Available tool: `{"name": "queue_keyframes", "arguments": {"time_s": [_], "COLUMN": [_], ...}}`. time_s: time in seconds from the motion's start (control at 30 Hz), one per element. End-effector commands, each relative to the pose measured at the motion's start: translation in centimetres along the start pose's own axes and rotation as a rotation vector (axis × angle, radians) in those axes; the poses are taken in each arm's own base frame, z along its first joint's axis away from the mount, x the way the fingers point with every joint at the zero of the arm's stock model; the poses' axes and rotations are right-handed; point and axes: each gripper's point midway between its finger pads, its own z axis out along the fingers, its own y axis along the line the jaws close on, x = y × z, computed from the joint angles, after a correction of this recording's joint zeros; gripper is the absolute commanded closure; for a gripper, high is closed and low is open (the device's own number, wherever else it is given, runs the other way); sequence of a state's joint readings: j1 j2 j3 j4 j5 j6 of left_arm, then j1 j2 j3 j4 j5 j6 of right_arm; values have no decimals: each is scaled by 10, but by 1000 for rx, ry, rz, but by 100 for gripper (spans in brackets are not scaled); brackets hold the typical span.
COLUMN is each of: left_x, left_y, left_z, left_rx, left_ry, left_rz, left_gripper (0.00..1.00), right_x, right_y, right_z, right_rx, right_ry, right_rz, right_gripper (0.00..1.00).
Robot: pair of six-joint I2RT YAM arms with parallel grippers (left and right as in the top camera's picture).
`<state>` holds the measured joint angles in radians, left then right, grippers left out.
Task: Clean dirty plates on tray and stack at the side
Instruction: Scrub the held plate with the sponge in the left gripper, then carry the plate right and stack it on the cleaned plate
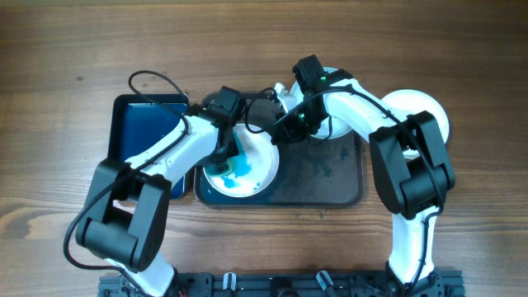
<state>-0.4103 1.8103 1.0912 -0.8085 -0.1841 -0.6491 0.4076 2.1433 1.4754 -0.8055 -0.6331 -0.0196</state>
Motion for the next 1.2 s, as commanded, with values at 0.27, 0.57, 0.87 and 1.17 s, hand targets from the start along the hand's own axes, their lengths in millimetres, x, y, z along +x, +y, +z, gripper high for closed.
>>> {"name": "queue_keyframes", "arguments": {"time_s": [0.27, 0.57, 0.87, 1.17], "left_x": [46, -34, -63, -128], "left_y": [-107, 5, -21, 95], "left_z": [-39, 3, -92, -116], "left_rx": [685, -41, 129, 90], "left_ry": [266, -163, -59, -106], "left_rz": [256, -104, -107, -334], "left_gripper": [96, 96, 96, 96], "right_x": [-8, -7, -4, 22], "right_y": [-21, -21, -28, -26], "right_z": [1, 1, 0, 14], "right_rx": [81, 81, 123, 146], "right_ry": [-27, -25, -15, 70], "right_rz": [18, 20, 42, 41], "right_gripper": [96, 96, 96, 67]}}
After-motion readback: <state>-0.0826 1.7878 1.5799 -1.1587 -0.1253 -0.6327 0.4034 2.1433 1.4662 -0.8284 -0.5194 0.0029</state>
